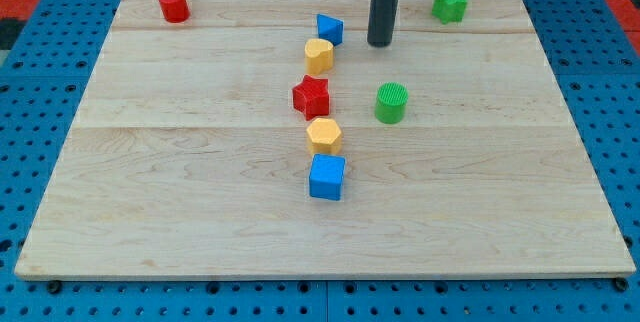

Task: Slide the green star slightly down

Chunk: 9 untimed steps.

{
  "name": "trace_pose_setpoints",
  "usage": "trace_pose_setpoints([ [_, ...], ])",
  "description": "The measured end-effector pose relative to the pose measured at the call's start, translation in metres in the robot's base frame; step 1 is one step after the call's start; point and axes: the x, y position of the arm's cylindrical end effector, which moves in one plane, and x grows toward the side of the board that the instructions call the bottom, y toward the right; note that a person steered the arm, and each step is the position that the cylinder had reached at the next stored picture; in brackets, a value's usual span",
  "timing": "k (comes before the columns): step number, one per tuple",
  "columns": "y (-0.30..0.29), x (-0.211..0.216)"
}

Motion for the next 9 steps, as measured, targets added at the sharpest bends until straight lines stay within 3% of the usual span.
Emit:
trace_pose_setpoints([
  [1, 0.042, -0.052],
  [2, 0.099, -0.06],
  [4, 0.14, -0.065],
  [5, 0.148, -0.045],
  [6, 0.097, -0.016],
  [9, 0.085, -0.004],
])
